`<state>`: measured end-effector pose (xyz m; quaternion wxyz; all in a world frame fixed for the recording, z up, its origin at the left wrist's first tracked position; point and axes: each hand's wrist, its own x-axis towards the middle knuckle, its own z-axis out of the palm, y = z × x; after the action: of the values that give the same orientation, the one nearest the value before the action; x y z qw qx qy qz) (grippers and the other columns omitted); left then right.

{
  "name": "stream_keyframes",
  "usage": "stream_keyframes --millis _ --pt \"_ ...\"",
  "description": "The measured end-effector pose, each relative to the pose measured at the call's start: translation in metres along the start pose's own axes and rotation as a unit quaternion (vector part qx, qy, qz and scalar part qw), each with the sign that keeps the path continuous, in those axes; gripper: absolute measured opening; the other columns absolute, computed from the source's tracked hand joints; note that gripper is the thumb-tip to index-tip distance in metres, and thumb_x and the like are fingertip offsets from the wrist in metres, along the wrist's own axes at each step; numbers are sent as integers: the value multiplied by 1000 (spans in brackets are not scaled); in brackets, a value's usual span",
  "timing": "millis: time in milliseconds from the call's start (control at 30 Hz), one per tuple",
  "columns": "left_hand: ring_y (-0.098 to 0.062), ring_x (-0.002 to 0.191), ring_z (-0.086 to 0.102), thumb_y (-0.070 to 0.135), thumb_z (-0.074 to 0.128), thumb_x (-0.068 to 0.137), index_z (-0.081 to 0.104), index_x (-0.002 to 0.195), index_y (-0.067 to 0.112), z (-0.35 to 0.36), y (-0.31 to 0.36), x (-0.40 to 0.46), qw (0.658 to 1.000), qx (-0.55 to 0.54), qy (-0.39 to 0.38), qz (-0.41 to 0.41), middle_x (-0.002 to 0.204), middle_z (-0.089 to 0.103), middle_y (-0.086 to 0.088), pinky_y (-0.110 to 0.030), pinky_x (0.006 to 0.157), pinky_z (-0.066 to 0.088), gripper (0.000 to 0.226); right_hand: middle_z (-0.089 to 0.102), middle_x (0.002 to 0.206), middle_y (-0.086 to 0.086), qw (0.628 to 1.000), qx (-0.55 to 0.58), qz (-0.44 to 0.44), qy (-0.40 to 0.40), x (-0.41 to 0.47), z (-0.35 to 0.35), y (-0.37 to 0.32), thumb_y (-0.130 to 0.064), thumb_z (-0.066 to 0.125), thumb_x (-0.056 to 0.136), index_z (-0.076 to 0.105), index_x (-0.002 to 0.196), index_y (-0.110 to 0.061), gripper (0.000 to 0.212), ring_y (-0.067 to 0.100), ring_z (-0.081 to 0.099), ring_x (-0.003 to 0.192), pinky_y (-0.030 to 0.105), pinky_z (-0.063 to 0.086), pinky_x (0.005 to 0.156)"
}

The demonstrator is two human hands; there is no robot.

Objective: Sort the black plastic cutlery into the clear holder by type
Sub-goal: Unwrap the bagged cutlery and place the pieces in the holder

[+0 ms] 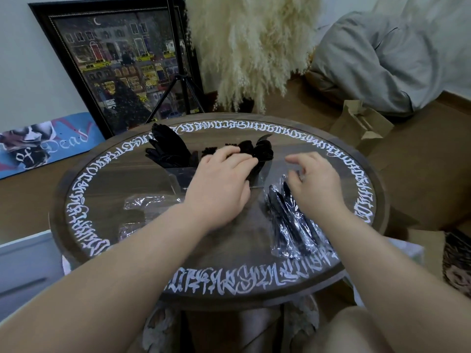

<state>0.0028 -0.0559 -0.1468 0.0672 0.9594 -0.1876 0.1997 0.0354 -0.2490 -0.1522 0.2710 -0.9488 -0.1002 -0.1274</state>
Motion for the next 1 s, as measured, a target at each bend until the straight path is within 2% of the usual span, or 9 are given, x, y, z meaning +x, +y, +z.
stream_keyframes --millis 67,133,200,267,400,533,633,833,1000 --pt "-25 116 53 29 43 82 63 121 17 8 14 -15 1000 -19 -18 -2 120 65 4 -41 84 48 45 58 117 1 998 -11 49 -31 -18 2 14 -16 56 91 63 119 -19 30 19 53 97 21 32 77" --pt "-23 120 49 25 51 85 58 128 19 16 28 -28 997 -42 -64 -11 128 60 5 -44 90 48 44 58 117 1 992 -43 89 -80 -32 3 26 -21 58 90 61 120 -20 30 20 56 97 27 39 81" --pt "-20 130 37 27 49 91 45 140 22 26 38 -38 988 -57 -138 -26 141 48 6 -45 102 40 50 58 116 2 984 -61 117 -117 -41 4 36 -25 60 90 61 120 -19 31 21 58 96 30 43 80" --pt "-18 136 29 30 46 94 34 146 25 36 47 -47 978 -71 -191 -38 149 36 6 -42 110 33 54 61 112 3 981 -60 144 -116 -47 2 47 -26 62 88 62 116 -18 29 22 59 94 31 46 79" --pt "-22 137 27 34 50 94 28 148 28 53 59 -57 962 -90 -254 -51 153 26 3 -40 112 31 59 63 114 6 969 -59 215 -111 -53 -5 69 -28 62 87 62 113 -16 29 26 59 97 32 47 79" --pt "-24 139 26 38 53 92 21 150 31 67 64 -55 955 -89 -277 -60 155 20 2 -40 112 31 66 62 119 7 959 -47 246 -135 -56 -4 79 -37 65 86 57 122 -15 43 28 59 105 34 46 86" --pt "-23 138 26 41 54 92 19 150 32 75 68 -51 955 -95 -274 -66 156 19 2 -40 111 32 69 64 114 6 955 -36 246 -162 -56 -1 79 -40 65 86 55 125 -15 47 26 60 100 33 47 82" --pt "-23 139 27 41 55 91 19 150 33 84 72 -46 957 -107 -259 -75 157 20 4 -41 112 31 69 65 84 3 950 -7 265 -167 -52 6 84 -31 65 86 63 99 -14 22 24 62 79 34 52 72" --pt "-23 140 26 43 56 91 19 150 34 87 71 -44 957 -109 -257 -74 157 20 5 -43 113 30 71 63 90 2 957 34 263 -119 -50 -2 80 -33 61 89 56 92 -14 20 25 59 88 32 44 73"
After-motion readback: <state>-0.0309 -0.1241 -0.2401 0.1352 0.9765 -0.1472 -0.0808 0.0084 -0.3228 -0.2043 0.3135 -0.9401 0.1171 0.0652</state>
